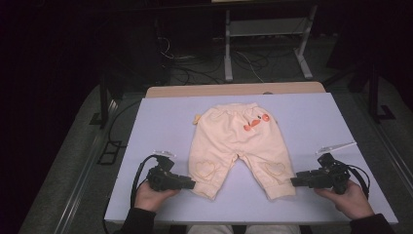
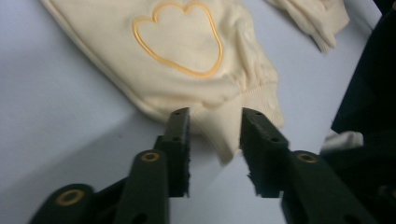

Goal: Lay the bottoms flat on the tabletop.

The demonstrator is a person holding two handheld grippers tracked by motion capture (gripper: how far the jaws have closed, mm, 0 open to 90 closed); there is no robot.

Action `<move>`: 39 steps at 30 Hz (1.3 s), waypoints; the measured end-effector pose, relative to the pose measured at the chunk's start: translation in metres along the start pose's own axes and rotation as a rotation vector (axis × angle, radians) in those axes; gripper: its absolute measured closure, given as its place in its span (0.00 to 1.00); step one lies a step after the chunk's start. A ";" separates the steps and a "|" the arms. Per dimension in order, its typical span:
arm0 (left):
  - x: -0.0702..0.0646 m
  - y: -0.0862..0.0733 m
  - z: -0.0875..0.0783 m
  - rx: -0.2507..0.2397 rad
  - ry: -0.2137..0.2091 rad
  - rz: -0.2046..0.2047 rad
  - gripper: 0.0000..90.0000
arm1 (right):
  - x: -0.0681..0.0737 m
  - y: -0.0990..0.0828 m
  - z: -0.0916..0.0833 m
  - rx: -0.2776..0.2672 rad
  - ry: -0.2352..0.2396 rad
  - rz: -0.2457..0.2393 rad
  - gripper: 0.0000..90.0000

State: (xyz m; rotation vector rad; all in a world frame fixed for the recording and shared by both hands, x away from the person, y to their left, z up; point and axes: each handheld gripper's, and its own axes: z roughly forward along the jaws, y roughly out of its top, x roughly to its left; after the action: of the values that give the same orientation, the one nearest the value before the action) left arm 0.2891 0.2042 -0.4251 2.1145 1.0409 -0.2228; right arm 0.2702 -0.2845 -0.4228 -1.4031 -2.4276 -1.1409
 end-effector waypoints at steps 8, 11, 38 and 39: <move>-0.002 0.001 -0.005 -0.086 0.042 0.050 0.35 | -0.001 0.004 -0.005 -0.071 -0.044 -0.037 0.24; -0.003 0.001 -0.007 -0.112 0.039 0.080 0.28 | -0.002 0.006 -0.006 -0.078 -0.059 -0.037 0.15; 0.003 -0.007 -0.012 -0.314 0.135 0.190 0.00 | 0.005 -0.014 0.001 -0.294 -0.193 -0.171 0.00; 0.003 -0.007 -0.012 -0.321 0.132 0.190 0.00 | 0.005 -0.014 0.001 -0.301 -0.199 -0.175 0.00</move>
State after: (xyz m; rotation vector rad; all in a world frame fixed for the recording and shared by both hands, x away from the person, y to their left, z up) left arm 0.2838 0.2174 -0.4217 1.9367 0.8759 0.1686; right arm 0.2564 -0.2843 -0.4286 -1.4680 -2.6474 -1.5300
